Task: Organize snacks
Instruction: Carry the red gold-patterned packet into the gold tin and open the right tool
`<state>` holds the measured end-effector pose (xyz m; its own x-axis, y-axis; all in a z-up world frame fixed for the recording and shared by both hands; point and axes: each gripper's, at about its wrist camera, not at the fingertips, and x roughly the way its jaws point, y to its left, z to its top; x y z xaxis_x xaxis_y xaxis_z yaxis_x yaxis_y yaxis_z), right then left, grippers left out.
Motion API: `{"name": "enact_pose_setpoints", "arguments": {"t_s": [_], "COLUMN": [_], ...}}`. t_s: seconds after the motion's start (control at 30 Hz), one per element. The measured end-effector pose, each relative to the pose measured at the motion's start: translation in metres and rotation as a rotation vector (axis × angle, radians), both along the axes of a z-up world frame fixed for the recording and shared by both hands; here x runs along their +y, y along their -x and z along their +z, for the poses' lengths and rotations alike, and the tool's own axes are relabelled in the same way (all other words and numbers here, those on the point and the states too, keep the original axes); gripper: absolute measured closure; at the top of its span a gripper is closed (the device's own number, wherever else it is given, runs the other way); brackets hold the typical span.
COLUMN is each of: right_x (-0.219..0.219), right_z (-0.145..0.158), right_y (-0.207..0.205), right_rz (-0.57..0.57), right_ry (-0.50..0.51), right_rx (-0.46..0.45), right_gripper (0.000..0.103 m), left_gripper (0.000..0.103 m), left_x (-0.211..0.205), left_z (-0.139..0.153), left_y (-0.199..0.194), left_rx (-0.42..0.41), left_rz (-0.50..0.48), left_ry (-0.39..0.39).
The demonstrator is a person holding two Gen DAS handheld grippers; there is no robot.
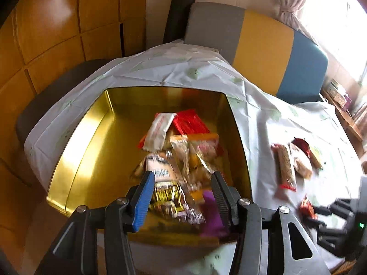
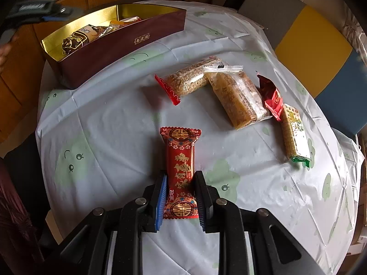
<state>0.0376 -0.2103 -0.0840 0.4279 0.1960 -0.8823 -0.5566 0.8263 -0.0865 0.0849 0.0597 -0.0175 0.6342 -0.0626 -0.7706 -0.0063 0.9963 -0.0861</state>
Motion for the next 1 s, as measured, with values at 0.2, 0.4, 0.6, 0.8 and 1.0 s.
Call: {"name": "enact_pose_setpoints", "arguments": {"t_s": [0.2,0.4,0.6,0.8,1.0], "right_x": [0.002,0.003,0.004,0.002,-0.001], "right_z": [0.0,0.0,0.0,0.001,0.0], "right_y": [0.003,0.006,0.007,0.007,0.008], "right_rz": [0.001,0.002,-0.001,0.0,-0.012], "right_ry": [0.012,0.019,0.012,0.01,0.001], "right_rx": [-0.015,-0.022,-0.019,-0.021,-0.029], "right_gripper": [0.079,0.079,0.079,0.079,0.08], "left_gripper": [0.051,0.047,0.047,0.047,0.047], "left_x": [-0.005,-0.004,-0.003,0.0,0.01], "left_z": [-0.005,-0.008,-0.013,-0.021,-0.021], "left_y": [0.022,0.032,0.032,0.031,0.029], "left_rx": [-0.001,0.005,0.029,0.054,0.039], "left_rz": [-0.009,-0.017,-0.022,-0.009,0.013], "left_ry": [-0.032,-0.037,-0.016,0.008,0.003]}}
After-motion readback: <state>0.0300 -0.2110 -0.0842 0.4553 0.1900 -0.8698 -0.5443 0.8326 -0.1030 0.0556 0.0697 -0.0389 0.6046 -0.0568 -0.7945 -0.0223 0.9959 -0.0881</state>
